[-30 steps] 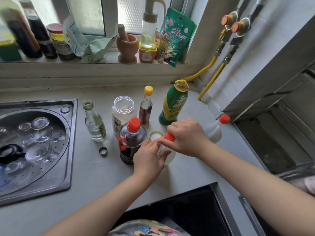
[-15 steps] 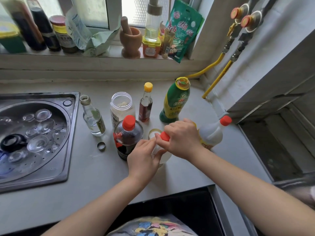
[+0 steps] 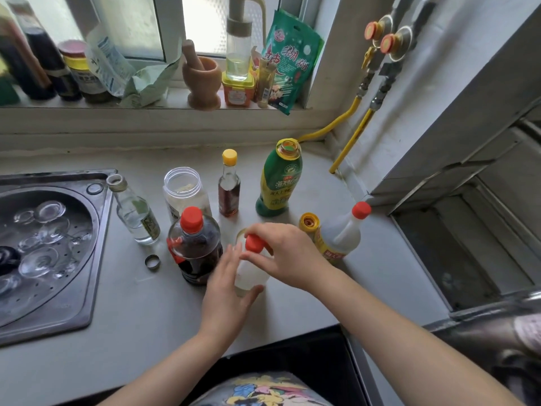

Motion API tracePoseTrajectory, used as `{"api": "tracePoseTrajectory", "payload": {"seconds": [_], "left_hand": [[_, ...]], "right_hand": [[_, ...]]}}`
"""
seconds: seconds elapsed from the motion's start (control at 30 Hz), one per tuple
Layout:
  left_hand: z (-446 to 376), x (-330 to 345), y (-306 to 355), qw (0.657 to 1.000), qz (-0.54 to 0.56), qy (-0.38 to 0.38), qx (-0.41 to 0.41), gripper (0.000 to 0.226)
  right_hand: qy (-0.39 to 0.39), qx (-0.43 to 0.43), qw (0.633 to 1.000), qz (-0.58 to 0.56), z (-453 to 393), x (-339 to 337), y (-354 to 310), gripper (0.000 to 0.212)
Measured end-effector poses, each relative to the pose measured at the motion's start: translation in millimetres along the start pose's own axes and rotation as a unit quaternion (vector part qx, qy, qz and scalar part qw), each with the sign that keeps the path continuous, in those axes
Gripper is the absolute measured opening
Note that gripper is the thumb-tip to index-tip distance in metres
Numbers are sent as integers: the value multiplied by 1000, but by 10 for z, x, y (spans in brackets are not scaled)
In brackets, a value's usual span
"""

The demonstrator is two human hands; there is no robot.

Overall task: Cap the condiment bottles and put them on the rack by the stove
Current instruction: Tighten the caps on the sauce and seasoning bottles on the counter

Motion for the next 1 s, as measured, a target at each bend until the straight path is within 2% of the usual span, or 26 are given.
{"api": "tracePoseTrajectory", "payload": {"seconds": [0.2,0.33,0.7,0.87,1.0], "left_hand": [[-11,117,-19,1000,-27,7,-8,81],[-102,314,163,999,-33,-12,-11,81],[-253,860,599,996,-68,-56,-26,73],[-249,892,593,994,-75,-64,-40,74],[-278,844,565,992,-77,-91,-42,69]], "right_hand": [[13,25,998,-57,139,-108,134,31],[20,78,996,-44,282,-277,383,33],[39,137,990,0,614,-611,843,30],[14,123,991,57,570,-661,819,28],[-76,125,979,139,415,-725,751,29]]}}
Point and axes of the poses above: each hand's wrist, its own z-axis away from the middle knuckle, its own x-axis out of the palm, y = z × x, the point moved 6 cm from there along -z, towards the middle knuckle, and after that the axes turned 3 degrees about -z, right-handed, at the moved point
